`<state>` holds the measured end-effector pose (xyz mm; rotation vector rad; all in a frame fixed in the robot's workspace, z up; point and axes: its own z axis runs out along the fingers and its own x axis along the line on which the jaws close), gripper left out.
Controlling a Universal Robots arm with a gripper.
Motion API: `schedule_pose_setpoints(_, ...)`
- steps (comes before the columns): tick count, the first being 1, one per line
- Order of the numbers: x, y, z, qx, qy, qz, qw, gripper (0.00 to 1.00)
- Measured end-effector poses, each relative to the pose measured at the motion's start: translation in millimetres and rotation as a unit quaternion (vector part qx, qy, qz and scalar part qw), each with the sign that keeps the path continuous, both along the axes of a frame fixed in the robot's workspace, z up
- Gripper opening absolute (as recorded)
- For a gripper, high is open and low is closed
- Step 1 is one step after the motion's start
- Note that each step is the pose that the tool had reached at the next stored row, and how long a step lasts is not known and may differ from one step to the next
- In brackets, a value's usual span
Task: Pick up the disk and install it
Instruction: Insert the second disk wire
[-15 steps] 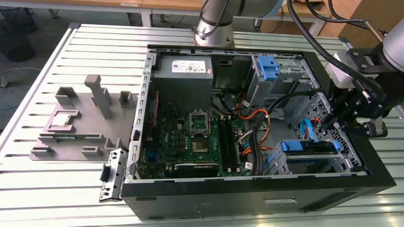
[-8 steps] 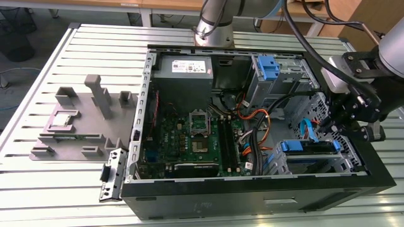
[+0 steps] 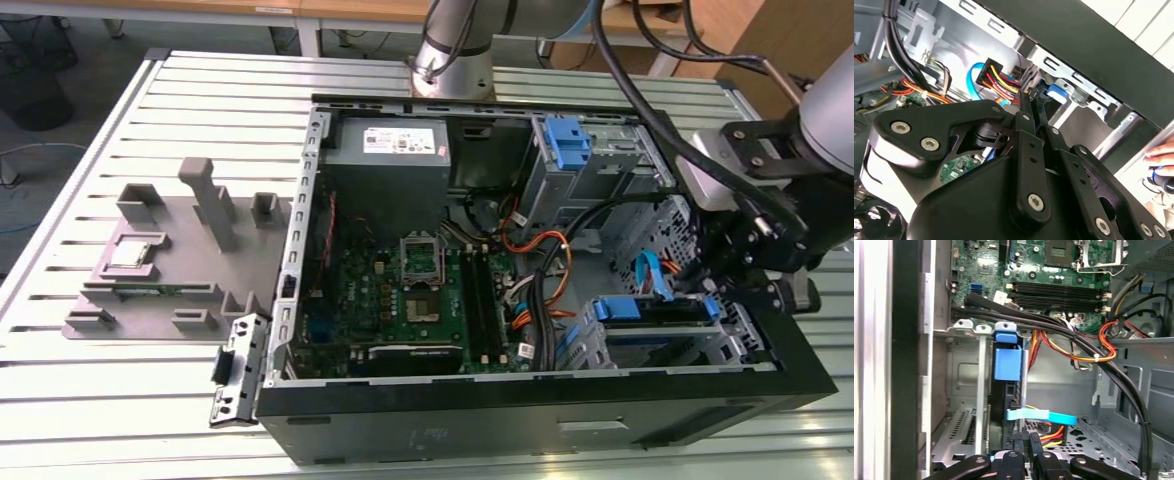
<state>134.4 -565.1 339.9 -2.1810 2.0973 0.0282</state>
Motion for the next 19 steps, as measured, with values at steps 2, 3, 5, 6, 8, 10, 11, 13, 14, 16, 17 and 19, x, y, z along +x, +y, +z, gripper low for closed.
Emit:
schedule_pose_setpoints(2,-0.2,-1.2,0.0,-0.0038,-0.0007,0.0,1.0,0.16)
schedule_pose_setpoints(3,-0.4,-1.7,-0.1,-0.0051,-0.0011,0.0,1.0,0.16)
schedule_pose_setpoints(5,-0.7,-2.4,-0.2,-0.0079,-0.0016,0.0,1.0,0.16)
schedule_pose_setpoints(6,-1.0,-2.8,-0.3,-0.0094,-0.0018,0.0,1.0,0.16)
schedule_pose_setpoints(8,-1.8,-3.4,-0.4,-0.0125,-0.0021,0.0,0.9999,0.16)
schedule_pose_setpoints(10,-3.1,-3.7,-0.6,-0.0159,-0.0024,0.0,0.9999,0.16)
schedule_pose_setpoints(11,-3.9,-3.8,-0.7,-0.0168,-0.0025,0.0,0.9999,0.16)
schedule_pose_setpoints(13,-5.1,-3.8,-0.9,-0.0176,-0.0028,0.0,0.9998,0.16)
schedule_pose_setpoints(14,-5.5,-3.8,-1.1,-0.0177,-0.0029,0.0,0.9998,0.16)
schedule_pose_setpoints(16,-5.8,-3.7,-1.7,-0.018,-0.003,0.0,0.9998,0.16)
schedule_pose_setpoints(17,-5.8,-3.7,-2.3,-0.018,-0.003,0.0,0.9998,0.16)
schedule_pose_setpoints(19,-5.9,-3.8,-3.5,-0.0182,-0.003,0.0,0.9998,0.16)
